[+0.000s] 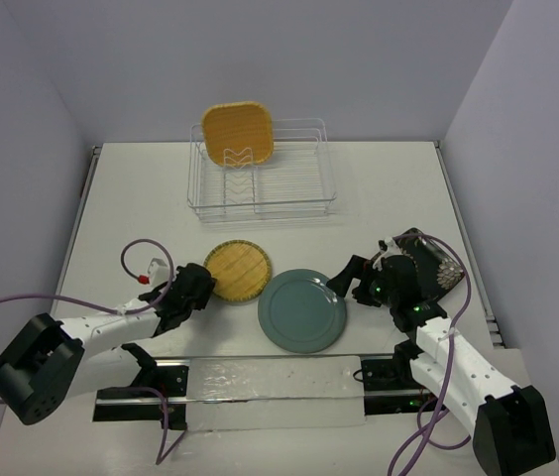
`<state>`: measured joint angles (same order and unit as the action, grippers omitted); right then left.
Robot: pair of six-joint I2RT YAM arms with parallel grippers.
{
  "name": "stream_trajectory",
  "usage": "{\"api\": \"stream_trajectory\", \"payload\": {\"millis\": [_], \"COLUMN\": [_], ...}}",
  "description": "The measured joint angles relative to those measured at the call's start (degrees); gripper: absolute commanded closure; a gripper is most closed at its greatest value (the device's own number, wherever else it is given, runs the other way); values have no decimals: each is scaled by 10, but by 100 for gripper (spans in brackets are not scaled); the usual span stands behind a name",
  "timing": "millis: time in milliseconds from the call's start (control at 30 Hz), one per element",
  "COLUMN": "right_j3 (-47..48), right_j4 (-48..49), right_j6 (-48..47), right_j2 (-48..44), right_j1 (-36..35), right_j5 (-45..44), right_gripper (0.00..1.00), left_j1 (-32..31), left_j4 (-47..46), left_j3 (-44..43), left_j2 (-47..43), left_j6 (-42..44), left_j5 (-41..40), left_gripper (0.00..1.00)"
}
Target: Load the plates into the dish rack
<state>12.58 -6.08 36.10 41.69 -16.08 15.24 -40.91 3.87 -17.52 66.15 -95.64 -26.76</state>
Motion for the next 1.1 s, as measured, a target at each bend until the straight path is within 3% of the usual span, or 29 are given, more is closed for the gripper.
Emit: {"api": "stream_trajectory", "payload": {"millis": [100,133,433,833,1100], "right_j3": [0,0,0,3,27], "right_j4": [0,0,0,-1,5], "right_j6": [0,0,0,-18,-30], "right_j2": [0,0,-1,-20,-40], "right_j1": [0,0,0,0,0], "right_j5": [-3,-3,-13,-10,12], "right_gripper": [0,0,0,0,0], "left_j1": [-1,-2,-20,-174,-209], "left_j4": [-20,-29,13,221,225], "left_j3": [-2,-2,-26,-139,-147], "left_j2": [17,22,22,-32,-91], "left_j6": [-1,-3,-3,33,99], "left_j5": [8,9,-1,-182,-263], "left_gripper": [98,99,100,100,100]}}
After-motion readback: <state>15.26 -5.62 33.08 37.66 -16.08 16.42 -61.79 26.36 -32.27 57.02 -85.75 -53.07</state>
